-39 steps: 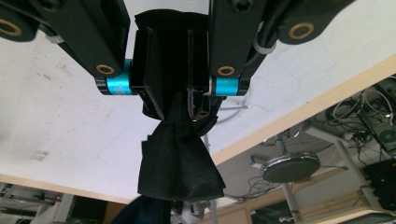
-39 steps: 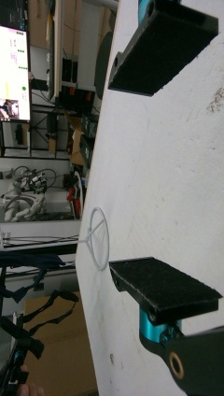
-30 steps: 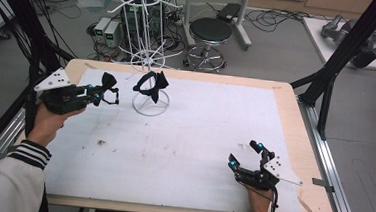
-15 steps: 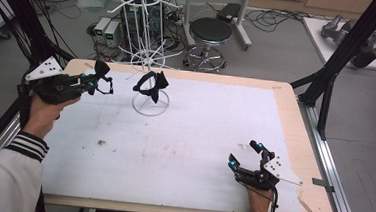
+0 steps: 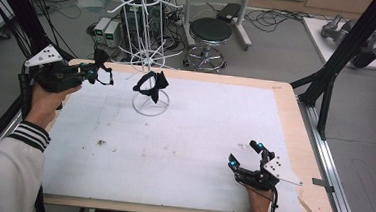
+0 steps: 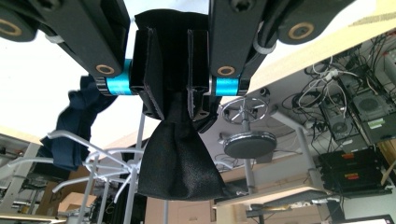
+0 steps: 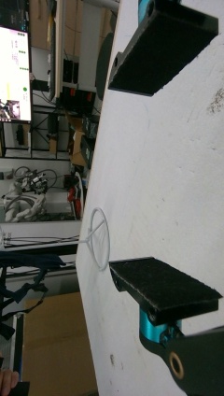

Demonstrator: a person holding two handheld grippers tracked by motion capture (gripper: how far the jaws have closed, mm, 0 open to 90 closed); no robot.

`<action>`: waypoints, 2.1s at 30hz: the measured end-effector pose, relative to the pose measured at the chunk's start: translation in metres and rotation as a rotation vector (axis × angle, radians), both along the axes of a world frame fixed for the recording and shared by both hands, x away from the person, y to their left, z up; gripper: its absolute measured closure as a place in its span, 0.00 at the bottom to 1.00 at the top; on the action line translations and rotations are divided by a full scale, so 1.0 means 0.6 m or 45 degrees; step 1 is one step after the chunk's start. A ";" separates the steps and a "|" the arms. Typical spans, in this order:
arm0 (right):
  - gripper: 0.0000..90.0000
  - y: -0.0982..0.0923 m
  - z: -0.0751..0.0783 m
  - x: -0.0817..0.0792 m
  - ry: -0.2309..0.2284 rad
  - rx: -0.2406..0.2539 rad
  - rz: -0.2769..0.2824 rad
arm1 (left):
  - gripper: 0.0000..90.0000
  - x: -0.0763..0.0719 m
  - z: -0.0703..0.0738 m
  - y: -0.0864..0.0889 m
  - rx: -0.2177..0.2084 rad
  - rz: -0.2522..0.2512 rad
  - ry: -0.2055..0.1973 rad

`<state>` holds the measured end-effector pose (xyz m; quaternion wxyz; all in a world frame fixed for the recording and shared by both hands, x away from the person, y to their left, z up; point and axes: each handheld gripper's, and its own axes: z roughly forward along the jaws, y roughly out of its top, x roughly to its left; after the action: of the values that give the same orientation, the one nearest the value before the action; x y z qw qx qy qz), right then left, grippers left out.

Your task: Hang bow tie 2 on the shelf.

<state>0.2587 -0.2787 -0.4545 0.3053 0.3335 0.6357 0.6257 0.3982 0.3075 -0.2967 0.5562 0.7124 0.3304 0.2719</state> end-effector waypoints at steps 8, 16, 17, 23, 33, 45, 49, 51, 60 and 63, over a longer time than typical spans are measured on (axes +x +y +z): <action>0.12 0.000 0.000 0.000 -0.002 0.001 -0.001 | 0.85 0.012 0.019 -0.013 -0.020 0.004 -0.024; 0.12 -0.001 0.000 0.000 0.005 0.005 -0.001 | 0.85 0.019 0.032 -0.032 -0.023 -0.004 -0.024; 0.12 -0.001 0.000 0.000 0.002 0.005 -0.002 | 0.85 0.020 0.034 -0.034 -0.025 -0.007 -0.025; 0.12 -0.001 0.000 0.000 0.008 0.014 -0.004 | 0.85 0.023 0.042 -0.049 -0.037 -0.032 -0.020; 0.12 -0.001 0.000 0.000 0.005 0.007 -0.007 | 0.85 0.015 0.044 -0.060 -0.019 -0.046 -0.009; 0.12 -0.001 0.000 0.000 0.005 0.009 -0.004 | 0.85 0.021 0.033 -0.084 0.007 -0.072 0.018; 0.12 -0.001 0.000 0.000 0.006 0.013 -0.002 | 0.85 0.023 0.032 -0.085 0.016 -0.072 0.022; 0.12 -0.002 0.000 0.000 0.002 0.011 -0.003 | 0.85 0.023 0.032 -0.085 0.022 -0.071 0.026; 0.12 -0.002 0.000 0.000 0.007 0.015 -0.005 | 0.83 0.020 0.032 -0.087 0.034 -0.064 0.034; 0.12 -0.002 0.000 0.001 -0.001 0.012 -0.007 | 0.76 0.017 0.034 -0.087 0.021 -0.072 0.040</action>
<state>0.2594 -0.2802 -0.4546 0.3059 0.3364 0.6316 0.6280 0.4085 0.2550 -0.2765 0.5525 0.7303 0.3164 0.2477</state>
